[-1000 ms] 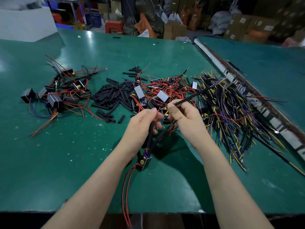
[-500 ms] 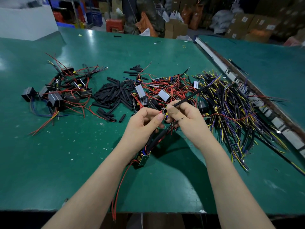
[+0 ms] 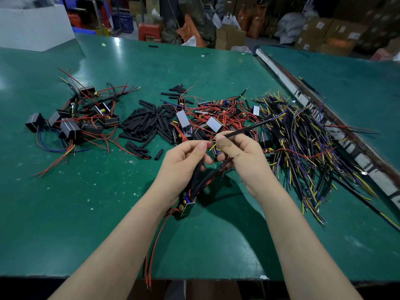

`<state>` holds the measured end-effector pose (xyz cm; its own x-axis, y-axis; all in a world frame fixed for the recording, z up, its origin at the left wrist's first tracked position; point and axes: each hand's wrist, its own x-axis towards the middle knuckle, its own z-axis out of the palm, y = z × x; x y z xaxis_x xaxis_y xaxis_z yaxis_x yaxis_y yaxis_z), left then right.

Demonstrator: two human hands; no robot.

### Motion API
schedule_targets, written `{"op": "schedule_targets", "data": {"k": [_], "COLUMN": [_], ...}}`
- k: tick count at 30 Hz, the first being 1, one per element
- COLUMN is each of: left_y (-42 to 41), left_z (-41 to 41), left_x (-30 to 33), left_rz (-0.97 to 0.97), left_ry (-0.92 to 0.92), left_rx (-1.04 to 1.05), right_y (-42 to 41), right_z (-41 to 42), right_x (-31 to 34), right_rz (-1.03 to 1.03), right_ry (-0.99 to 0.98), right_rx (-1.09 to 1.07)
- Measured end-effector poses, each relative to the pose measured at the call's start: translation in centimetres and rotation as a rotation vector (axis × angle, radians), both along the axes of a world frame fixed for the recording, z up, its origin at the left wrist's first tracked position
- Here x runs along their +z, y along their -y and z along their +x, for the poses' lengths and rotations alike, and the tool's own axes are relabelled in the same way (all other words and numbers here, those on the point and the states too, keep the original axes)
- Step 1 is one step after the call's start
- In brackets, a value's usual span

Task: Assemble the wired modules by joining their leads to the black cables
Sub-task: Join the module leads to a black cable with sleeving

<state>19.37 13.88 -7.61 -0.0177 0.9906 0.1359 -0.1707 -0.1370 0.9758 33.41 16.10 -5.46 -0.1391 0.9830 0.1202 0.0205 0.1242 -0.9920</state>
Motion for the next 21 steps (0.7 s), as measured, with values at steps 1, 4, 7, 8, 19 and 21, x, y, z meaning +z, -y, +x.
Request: {"op": "schedule_targets", "data": {"k": [1, 4, 7, 8, 19, 21], "left_y": [-0.02, -0.07, -0.15, -0.17, -0.03, 0.01], "left_z": [0.01, -0.02, -0.06, -0.07, -0.10, -0.04], "left_x": [0.00, -0.03, -0.05, -0.06, 0.12, 0.20], "left_rz": [0.000, 0.002, -0.006, -0.009, 0.015, 0.013], "left_ry": [0.005, 0.034, 0.060, 0.069, 0.066, 0.064], "left_rx": [0.008, 0.021, 0.029, 0.030, 0.066, 0.075], "right_y": [-0.05, -0.16, -0.17, -0.17, -0.29, -0.26], "right_z": [-0.03, 0.04, 0.10, 0.11, 0.22, 0.17], "right_x": [0.00, -0.09, -0.18, -0.20, 0.30, 0.24], "right_rz": [-0.011, -0.029, -0.033, -0.033, -0.091, -0.081], "right_ry": [0.005, 0.011, 0.028, 0.037, 0.063, 0.077], "right_rx": [0.005, 0.018, 0.022, 0.019, -0.032, -0.036]}}
